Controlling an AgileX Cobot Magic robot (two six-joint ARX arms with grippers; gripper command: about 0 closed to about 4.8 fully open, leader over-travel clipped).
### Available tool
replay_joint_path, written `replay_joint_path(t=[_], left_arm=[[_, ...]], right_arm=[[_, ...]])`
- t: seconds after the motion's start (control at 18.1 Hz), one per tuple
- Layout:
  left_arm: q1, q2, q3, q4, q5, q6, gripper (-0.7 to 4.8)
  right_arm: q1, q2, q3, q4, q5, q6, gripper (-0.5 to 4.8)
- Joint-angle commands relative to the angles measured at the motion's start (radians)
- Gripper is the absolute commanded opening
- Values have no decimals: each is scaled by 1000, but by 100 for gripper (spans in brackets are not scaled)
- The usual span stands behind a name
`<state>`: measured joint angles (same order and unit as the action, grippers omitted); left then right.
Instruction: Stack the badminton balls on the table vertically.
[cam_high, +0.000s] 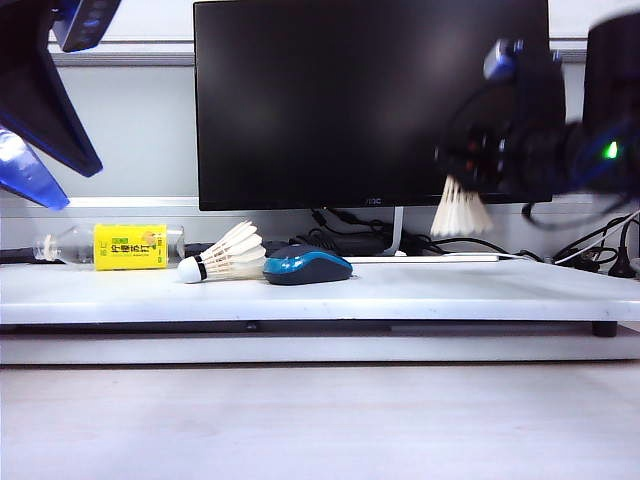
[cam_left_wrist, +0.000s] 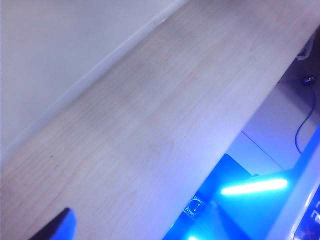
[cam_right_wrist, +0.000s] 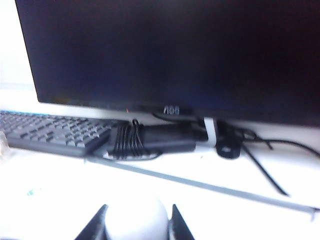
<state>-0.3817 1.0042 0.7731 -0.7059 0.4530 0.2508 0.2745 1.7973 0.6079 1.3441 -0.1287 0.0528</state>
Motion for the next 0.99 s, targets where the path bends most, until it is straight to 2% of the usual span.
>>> replay_joint_path(t=[0.06, 0.33, 0.61, 0.66, 0.83, 0.99], left_arm=[[-1, -2, -18, 32, -7, 4, 364], [-1, -2, -19, 36, -8, 4, 364], [-1, -2, -19, 70, -7, 3, 364], [-1, -2, -19, 109, -2, -10, 364], [-1, -2, -19, 280, 4, -124, 364], [-1, -2, -19, 293, 4, -131, 364]], right_arm=[[0, 53, 19, 57, 20, 3, 112], [0, 121, 116, 42, 22, 3, 112], [0, 143, 133, 8, 21, 3, 112], [1, 143, 133, 5, 20, 3, 112], [1, 143, 133, -7, 18, 3, 112], [1, 143, 133, -9, 18, 3, 113]])
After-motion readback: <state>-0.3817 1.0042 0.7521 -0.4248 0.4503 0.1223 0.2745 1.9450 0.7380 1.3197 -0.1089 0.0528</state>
